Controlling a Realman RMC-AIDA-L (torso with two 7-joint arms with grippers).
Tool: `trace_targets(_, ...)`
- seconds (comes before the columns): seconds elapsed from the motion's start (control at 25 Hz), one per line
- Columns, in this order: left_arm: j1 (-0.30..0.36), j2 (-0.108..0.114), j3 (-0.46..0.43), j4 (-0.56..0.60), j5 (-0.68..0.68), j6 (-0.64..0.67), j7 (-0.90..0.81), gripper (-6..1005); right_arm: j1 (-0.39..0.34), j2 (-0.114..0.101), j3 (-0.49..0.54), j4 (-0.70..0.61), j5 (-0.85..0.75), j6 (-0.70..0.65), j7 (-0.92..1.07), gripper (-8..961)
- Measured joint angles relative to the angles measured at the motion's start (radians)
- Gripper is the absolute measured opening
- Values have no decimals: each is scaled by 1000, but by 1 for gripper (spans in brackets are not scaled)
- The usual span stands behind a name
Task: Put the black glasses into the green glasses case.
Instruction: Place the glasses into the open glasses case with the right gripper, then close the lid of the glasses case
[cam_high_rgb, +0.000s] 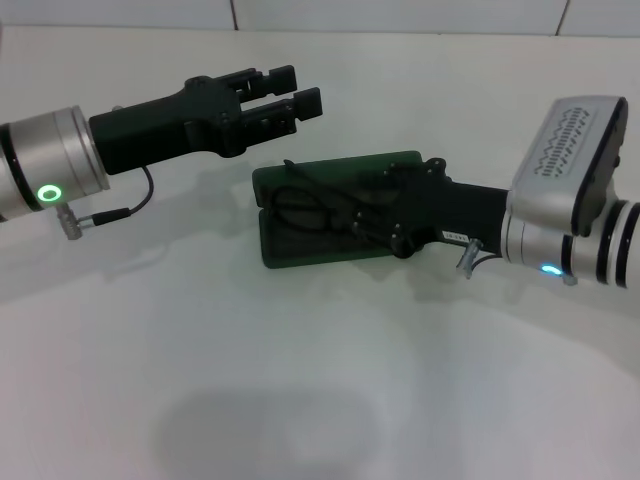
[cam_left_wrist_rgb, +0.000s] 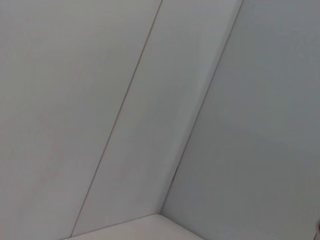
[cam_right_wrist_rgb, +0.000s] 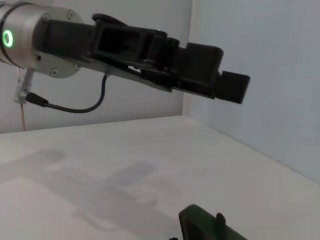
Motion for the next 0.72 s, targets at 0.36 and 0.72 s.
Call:
trace_targets(0.36,3,-2,-2,-5,-1,-1,6,616,84,0,58,111,-163,-190,183,433)
trace_targets(0.72,6,-7,-6,-4,-7,-2,9,615,23,45,266,100,-369,-275,185,433)
